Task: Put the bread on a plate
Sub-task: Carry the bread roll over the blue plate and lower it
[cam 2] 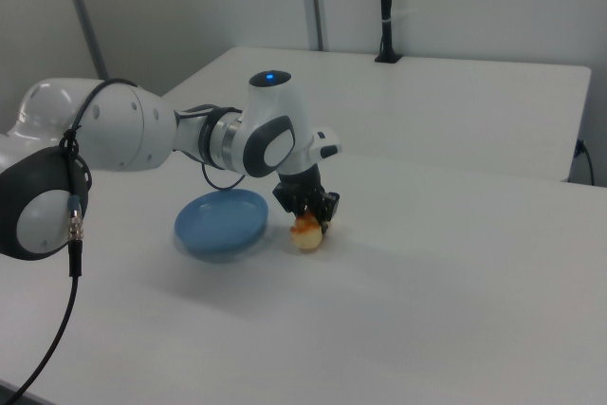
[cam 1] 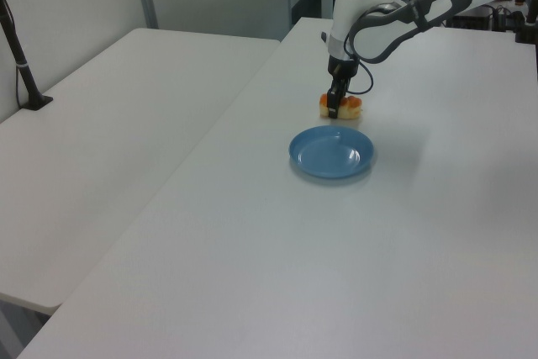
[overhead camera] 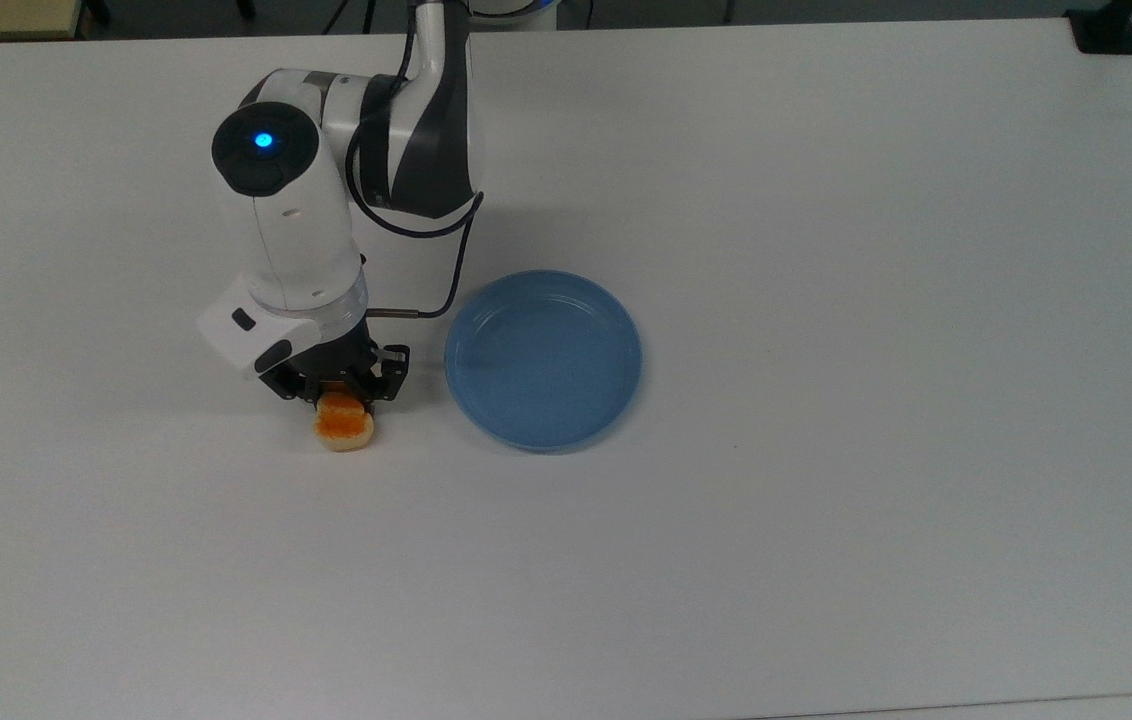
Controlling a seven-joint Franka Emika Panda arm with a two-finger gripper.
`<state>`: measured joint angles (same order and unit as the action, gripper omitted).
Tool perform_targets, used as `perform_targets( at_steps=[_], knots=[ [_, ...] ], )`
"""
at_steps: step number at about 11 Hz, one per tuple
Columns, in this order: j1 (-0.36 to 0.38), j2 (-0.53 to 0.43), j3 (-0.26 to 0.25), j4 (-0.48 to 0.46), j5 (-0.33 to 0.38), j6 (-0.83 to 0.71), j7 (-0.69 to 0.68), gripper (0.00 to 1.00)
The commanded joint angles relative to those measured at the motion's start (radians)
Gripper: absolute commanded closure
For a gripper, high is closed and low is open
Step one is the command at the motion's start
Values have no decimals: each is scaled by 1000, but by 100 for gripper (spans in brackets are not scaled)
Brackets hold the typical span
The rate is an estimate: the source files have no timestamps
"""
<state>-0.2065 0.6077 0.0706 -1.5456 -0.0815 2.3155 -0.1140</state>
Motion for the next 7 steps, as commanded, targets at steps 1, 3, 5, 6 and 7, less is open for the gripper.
perform_targets(
  at_steps=[1,3,5,6,7],
  knots=[
    [39,-100,-8,-27,9,-88,37,67],
    [91,-158,-6,-75,9,-151,59,66],
    [149,-207,-3,-154,8,-145,115,66],
    [185,-203,-3,-159,6,-139,164,66],
    [215,-197,-3,-166,2,-133,213,66]
  ],
)
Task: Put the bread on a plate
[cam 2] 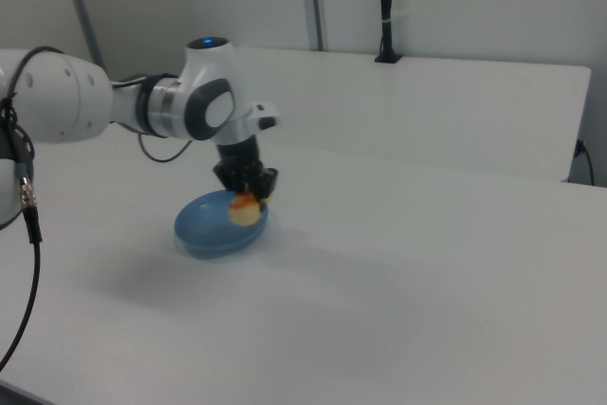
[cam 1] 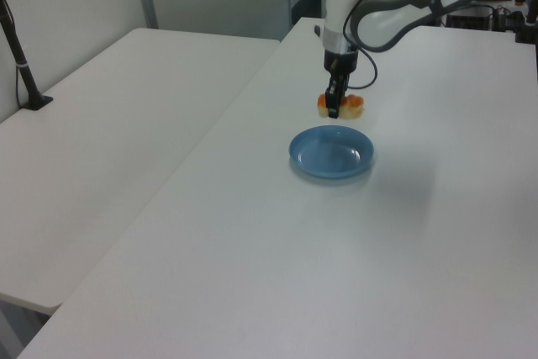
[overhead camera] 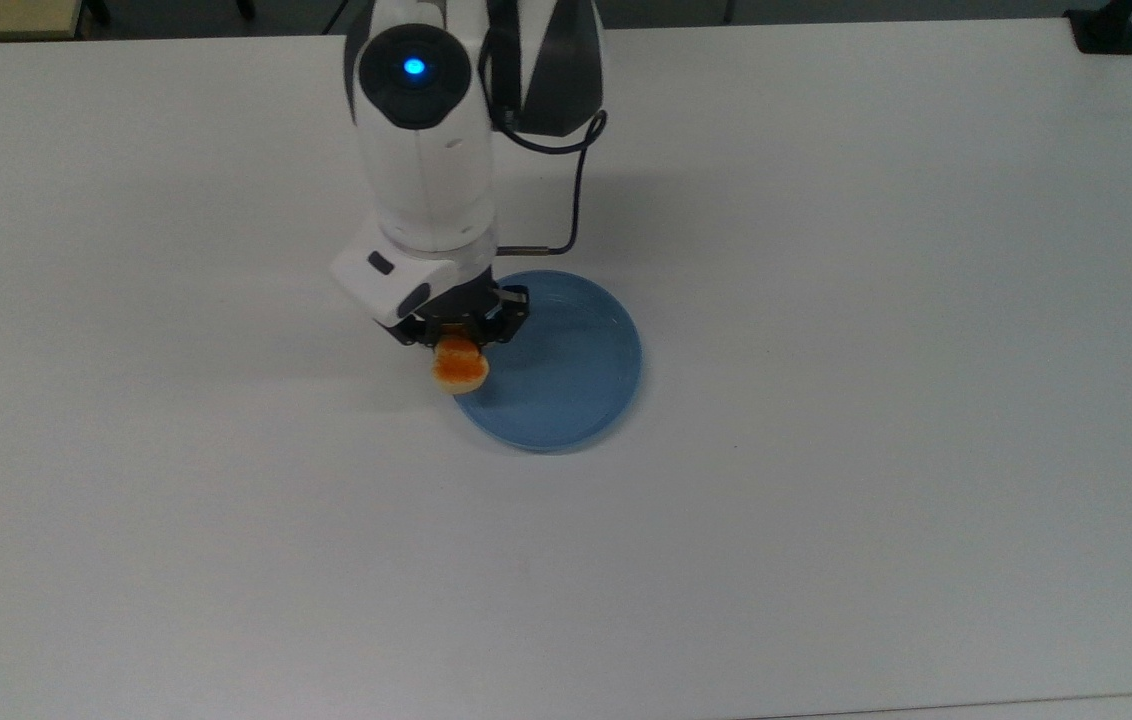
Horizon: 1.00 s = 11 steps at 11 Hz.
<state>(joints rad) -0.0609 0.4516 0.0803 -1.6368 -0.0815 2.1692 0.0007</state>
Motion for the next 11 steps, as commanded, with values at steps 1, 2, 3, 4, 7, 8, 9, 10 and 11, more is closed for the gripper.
perform_targets(
  at_steps=[1,2,3,4,7,8,9,10,11],
  knots=[
    [91,-41,-13,-93,0,36,143,66],
    [110,-38,-13,-113,0,84,192,65],
    [113,-27,-13,-115,0,104,235,65],
    [116,-12,-11,-112,0,104,261,64],
    [113,11,-11,-92,-3,126,275,44],
    [113,19,-11,-89,-3,129,275,28],
    [113,16,-11,-87,-4,126,274,0],
    [113,7,-11,-87,-12,121,265,0],
    [113,-13,-11,-84,-20,113,262,0]
  ],
)
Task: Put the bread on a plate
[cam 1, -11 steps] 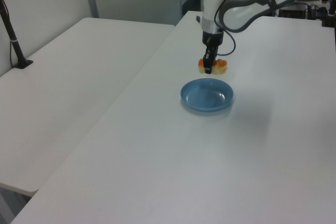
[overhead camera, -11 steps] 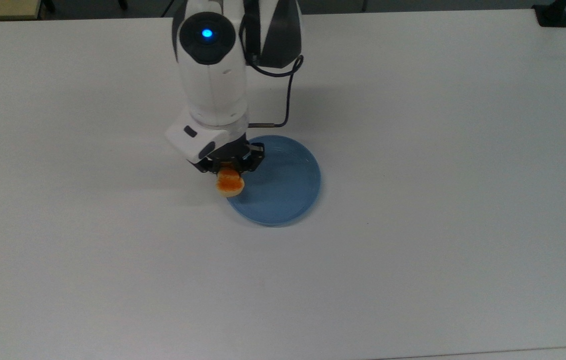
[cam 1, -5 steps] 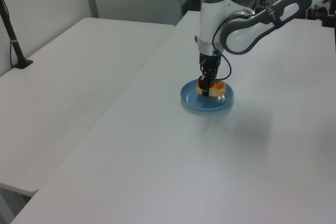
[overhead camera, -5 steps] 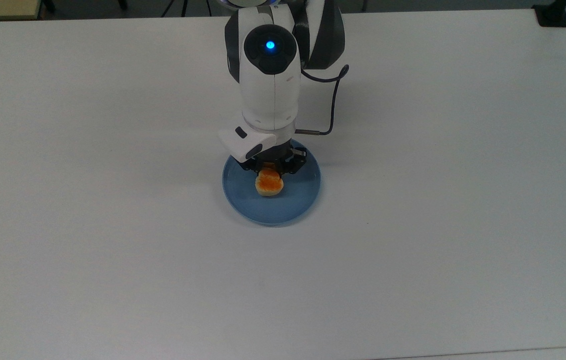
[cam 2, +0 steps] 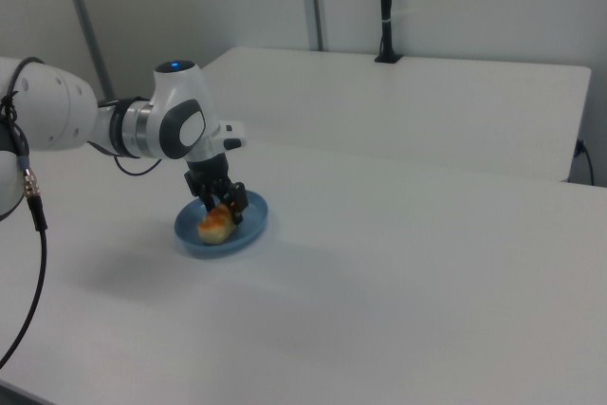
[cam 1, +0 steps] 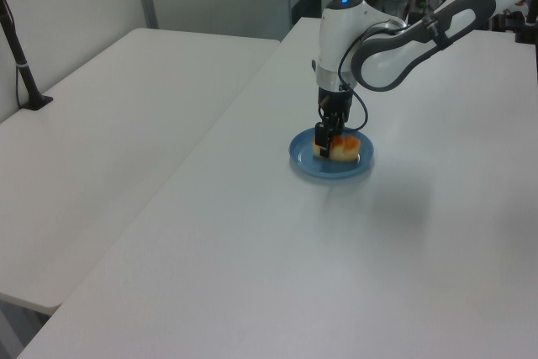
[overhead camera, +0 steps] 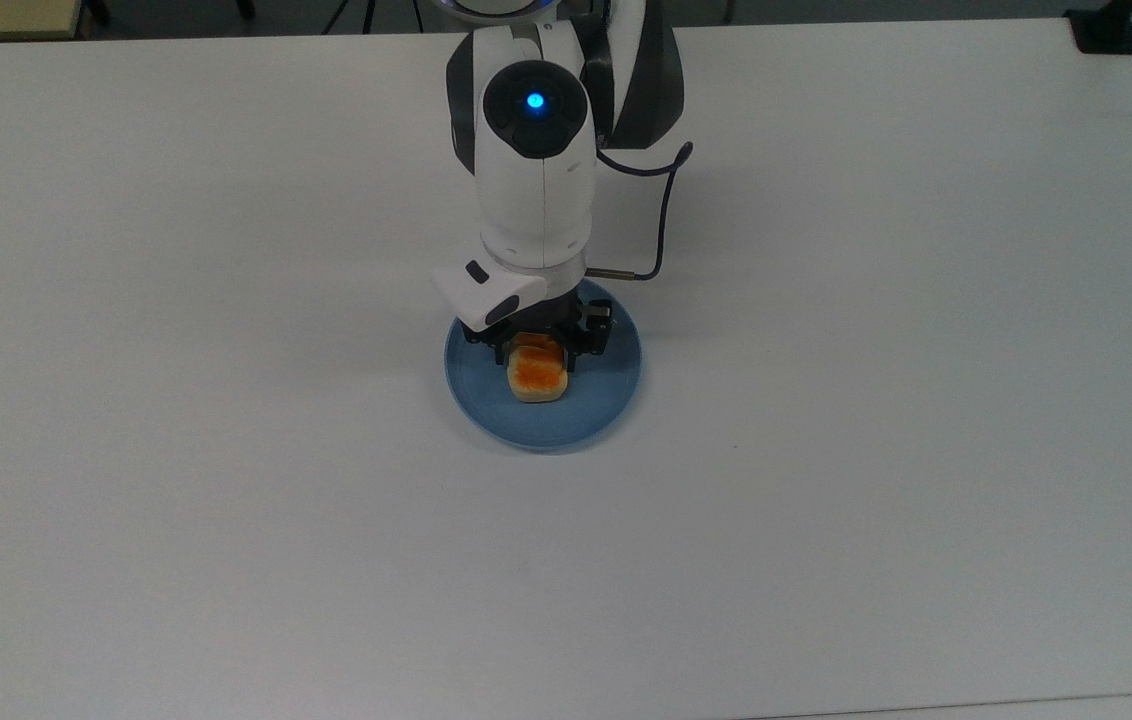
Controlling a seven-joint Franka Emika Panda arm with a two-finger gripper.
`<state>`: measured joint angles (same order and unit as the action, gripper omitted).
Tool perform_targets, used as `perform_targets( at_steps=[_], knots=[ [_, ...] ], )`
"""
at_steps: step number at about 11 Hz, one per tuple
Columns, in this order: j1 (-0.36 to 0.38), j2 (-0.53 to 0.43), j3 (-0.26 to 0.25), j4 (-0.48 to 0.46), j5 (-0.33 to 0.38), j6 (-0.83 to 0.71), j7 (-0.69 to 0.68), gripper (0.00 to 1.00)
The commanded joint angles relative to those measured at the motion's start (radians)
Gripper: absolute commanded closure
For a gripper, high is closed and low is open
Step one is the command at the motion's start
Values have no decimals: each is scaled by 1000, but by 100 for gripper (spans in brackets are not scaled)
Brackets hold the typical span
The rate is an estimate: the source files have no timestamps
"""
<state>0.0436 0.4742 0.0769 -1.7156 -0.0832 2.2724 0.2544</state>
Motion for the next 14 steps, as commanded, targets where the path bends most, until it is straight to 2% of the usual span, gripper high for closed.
perform_targets(
  at_steps=[1,4,7,9,11,14],
  knots=[
    [7,-61,-8,-4,-20,-2,6,0],
    [-4,-197,-14,-1,-20,-199,-111,0],
    [-51,-368,-16,-1,-18,-408,-130,0],
    [-70,-451,-28,-1,-14,-526,-205,0],
    [-76,-502,-48,1,-6,-586,-239,0],
    [-77,-502,-49,22,-3,-590,-238,0]
  ],
)
